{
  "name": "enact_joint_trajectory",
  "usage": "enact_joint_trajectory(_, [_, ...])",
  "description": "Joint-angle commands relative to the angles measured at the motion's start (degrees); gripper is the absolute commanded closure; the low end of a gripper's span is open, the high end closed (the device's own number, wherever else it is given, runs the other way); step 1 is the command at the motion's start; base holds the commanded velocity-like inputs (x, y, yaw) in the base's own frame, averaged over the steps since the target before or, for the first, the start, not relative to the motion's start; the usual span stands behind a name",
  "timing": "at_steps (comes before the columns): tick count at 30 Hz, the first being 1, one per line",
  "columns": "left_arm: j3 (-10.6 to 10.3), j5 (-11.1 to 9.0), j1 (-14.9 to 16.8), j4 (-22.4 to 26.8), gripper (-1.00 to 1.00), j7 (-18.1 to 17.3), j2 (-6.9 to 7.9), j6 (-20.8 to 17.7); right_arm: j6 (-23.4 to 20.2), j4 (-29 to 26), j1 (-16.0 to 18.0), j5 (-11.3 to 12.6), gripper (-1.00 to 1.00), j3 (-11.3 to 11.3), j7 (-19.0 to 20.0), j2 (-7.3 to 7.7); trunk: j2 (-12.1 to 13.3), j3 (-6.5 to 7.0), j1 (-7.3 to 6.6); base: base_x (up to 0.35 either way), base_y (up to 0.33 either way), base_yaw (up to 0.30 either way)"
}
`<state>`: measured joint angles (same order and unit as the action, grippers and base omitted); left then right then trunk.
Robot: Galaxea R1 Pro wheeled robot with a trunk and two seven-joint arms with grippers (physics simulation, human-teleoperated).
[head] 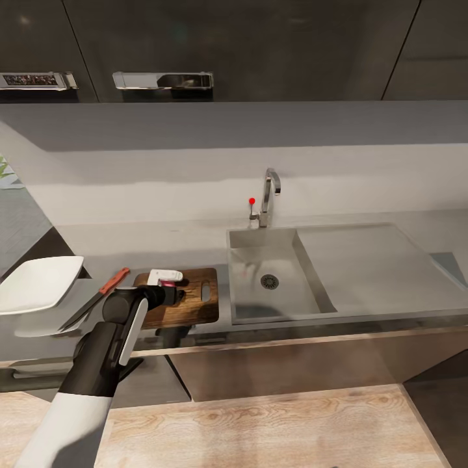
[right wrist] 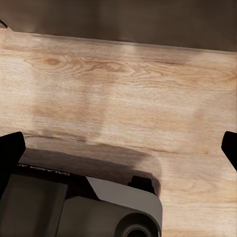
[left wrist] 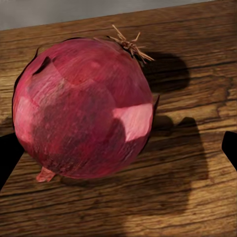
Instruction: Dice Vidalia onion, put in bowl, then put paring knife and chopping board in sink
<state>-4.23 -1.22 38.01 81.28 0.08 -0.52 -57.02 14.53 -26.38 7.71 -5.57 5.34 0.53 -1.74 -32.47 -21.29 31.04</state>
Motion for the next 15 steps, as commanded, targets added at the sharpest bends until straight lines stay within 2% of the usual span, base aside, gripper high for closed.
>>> enact_joint_trajectory(1, [0.0,-0.1,0.0,0.1,-1.0,0.0,-0.01,-0.2,0.1,0.0,0.0,-0.6,-1.0,-0.2,0.1,-0.02,-0.1,-0.07,0.02,0.0,0.0,0.0])
enact_joint_trajectory(15, [0.1,0.0,0.0,0.3,-1.0,0.0,-0.01,-0.3,0.2,0.0,0.0,-0.6,-1.0,-0.1,0.1,-0.02,-0.1,-0.07,0.02,0.0,0.0,0.0])
